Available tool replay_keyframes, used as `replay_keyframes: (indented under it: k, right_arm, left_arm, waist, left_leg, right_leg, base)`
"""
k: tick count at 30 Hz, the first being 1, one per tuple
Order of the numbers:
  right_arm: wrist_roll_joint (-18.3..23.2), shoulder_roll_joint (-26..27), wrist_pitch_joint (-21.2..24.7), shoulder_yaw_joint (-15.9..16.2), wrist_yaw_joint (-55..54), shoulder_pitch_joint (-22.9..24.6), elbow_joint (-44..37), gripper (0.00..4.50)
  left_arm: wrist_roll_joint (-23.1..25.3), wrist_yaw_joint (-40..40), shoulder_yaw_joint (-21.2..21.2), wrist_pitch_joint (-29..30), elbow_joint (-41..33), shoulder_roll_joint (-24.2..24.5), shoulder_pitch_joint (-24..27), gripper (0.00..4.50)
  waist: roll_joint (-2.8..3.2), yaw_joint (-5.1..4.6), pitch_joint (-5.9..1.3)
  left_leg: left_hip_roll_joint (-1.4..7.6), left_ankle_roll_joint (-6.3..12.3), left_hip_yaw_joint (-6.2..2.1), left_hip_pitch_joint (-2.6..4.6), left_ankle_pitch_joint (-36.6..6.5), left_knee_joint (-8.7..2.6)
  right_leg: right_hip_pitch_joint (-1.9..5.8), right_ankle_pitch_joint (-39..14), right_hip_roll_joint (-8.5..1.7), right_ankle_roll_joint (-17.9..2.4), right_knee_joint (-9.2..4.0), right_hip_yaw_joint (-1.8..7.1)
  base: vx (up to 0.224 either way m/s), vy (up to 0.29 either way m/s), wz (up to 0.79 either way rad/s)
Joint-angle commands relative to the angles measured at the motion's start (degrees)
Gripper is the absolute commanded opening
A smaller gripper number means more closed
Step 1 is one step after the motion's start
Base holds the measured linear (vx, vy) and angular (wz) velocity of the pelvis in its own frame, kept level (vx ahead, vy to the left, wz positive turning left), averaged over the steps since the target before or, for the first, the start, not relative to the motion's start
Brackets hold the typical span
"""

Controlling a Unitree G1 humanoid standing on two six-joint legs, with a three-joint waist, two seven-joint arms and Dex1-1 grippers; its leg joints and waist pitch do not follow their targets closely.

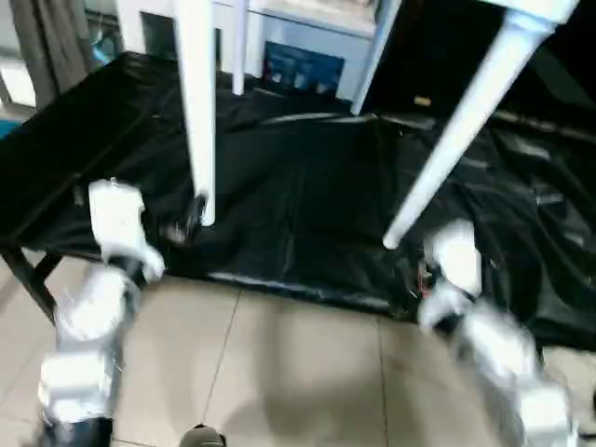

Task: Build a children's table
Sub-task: Flip table

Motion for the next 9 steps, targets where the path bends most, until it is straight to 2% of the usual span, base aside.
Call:
replay_keyframes:
  k: [1, 3, 4, 5, 6, 7, 8, 9]
  right_arm:
    - [0.1, -1.8, -0.1, -2.5, -3.3, -0.3, 0.4, 3.52]
    - [-1.9, -2.2, -1.1, -2.1, -2.9, -0.2, 0.5, 3.52]
    - [-2.9, -1.9, -1.0, -2.2, -2.8, -0.1, 0.1, 3.52]
    - [-2.9, -1.9, -1.0, -2.2, -2.8, -0.1, 0.1, 3.52]
    - [-4.2, -1.7, -1.5, -2.4, -2.2, -0.5, 0.3, 3.52]
    - [-7.1, -1.6, -0.7, -2.9, -2.6, -1.8, 0.5, 3.52]
    - [-7.3, -1.5, -0.2, -3.1, -2.6, -2.1, 0.1, 3.52]
    - [-7.1, -1.0, -0.3, -3.5, -2.8, -2.1, -0.6, 3.52]
  left_arm:
    - [2.5, 1.4, -2.7, -1.3, 1.9, -0.4, -0.2, 4.45]
    - [2.3, 0.8, -3.0, -2.0, 2.1, -0.2, 0.2, 4.45]
    - [2.1, 0.7, -3.1, -1.8, 1.8, -0.2, 0.4, 4.45]
    - [2.1, 0.7, -3.1, -1.8, 1.8, -0.2, 0.4, 4.45]
    - [1.5, 0.8, -2.9, -1.2, 1.4, -0.5, 1.0, 4.45]
    - [1.8, 1.9, -2.6, -1.4, 0.5, -1.4, 2.4, 4.45]
    - [2.3, 2.5, -2.7, -1.1, 0.1, -1.7, 3.0, 4.45]
    - [2.9, 2.6, -2.9, -1.1, -0.1, -1.6, 3.6, 4.45]
  waist:
    - [1.57, -0.61, -3.01]
    - [1.52, -0.69, -2.96]
    - [1.71, -0.96, -3.00]
    - [1.64, -1.31, -2.93]
    - [2.33, -1.38, -2.93]
    - [2.12, -1.93, -2.97]
    - [1.84, -2.13, -2.97]
    - [1.84, -2.07, -3.02]
  left_leg:
    - [1.81, -6.71, -2.43, 1.41, -30.6, -5.44]
    - [1.55, -6.56, -2.45, 1.75, -32.0, -5.26]
    - [1.54, -6.41, -2.48, 1.76, -32.4, -5.31]
    - [1.50, -6.19, -2.58, 1.72, -33.0, -5.34]
    - [1.50, -6.25, -2.68, 1.78, -33.5, -5.35]
    - [1.61, -6.38, -2.79, 1.56, -33.7, -5.54]
    - [1.50, -6.15, -2.91, 1.10, -32.8, -5.85]
    - [1.48, -5.91, -2.79, 1.29, -32.5, -5.76]
  right_leg:
    - [0.50, -27.7, -3.70, -0.5, -6.68, 2.11]
    - [0.28, -28.3, -3.78, -0.6, -7.14, 2.13]
    - [0.21, -27.7, -3.78, -1.4, -7.12, 2.21]
    - [0.26, -27.9, -3.78, -1.9, -7.16, 2.04]
    - [0.23, -27.6, -3.84, -2.2, -7.08, 2.06]
    - [0.55, -26.0, -3.63, -2.7, -7.10, 1.95]
    - [1.16, -25.3, -3.58, -2.9, -6.71, 1.68]
    - [0.95, -25.2, -3.64, -2.8, -6.81, 1.82]
  base:
    - [-0.017, 0.018, -0.20]
    - [0.000, 0.000, 0.00]
    - [0.000, 0.000, 0.00]
    - [0.000, 0.000, 0.00]
    - [0.000, 0.000, 0.00]
    - [0.000, 0.000, 0.00]
    - [-0.004, 0.042, -0.19]
    - [0.000, 0.000, 0.00]
